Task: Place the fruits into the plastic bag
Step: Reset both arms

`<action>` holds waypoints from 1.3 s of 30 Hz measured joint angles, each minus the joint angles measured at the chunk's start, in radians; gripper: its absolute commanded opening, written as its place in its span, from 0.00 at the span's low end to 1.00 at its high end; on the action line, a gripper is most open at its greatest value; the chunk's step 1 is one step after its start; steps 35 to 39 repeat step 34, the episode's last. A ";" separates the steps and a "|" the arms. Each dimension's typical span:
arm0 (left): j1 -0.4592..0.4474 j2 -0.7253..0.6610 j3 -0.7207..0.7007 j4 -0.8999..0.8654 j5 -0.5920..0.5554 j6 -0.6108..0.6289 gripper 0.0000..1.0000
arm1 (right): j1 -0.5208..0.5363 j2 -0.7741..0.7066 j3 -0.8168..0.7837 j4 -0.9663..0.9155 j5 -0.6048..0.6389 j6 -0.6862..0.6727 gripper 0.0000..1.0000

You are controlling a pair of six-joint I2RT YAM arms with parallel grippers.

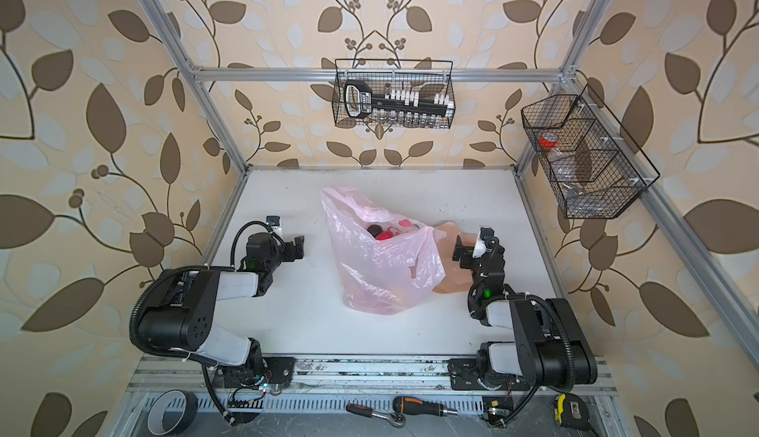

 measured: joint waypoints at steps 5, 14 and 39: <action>0.000 -0.022 -0.026 0.010 0.125 0.036 0.99 | -0.002 -0.016 -0.024 0.027 -0.154 -0.053 1.00; 0.000 -0.022 -0.026 0.003 0.136 0.031 0.99 | -0.006 -0.018 -0.029 0.024 -0.190 -0.063 1.00; 0.000 -0.015 -0.008 -0.023 0.044 0.004 0.99 | -0.022 -0.001 0.003 -0.015 -0.079 -0.030 1.00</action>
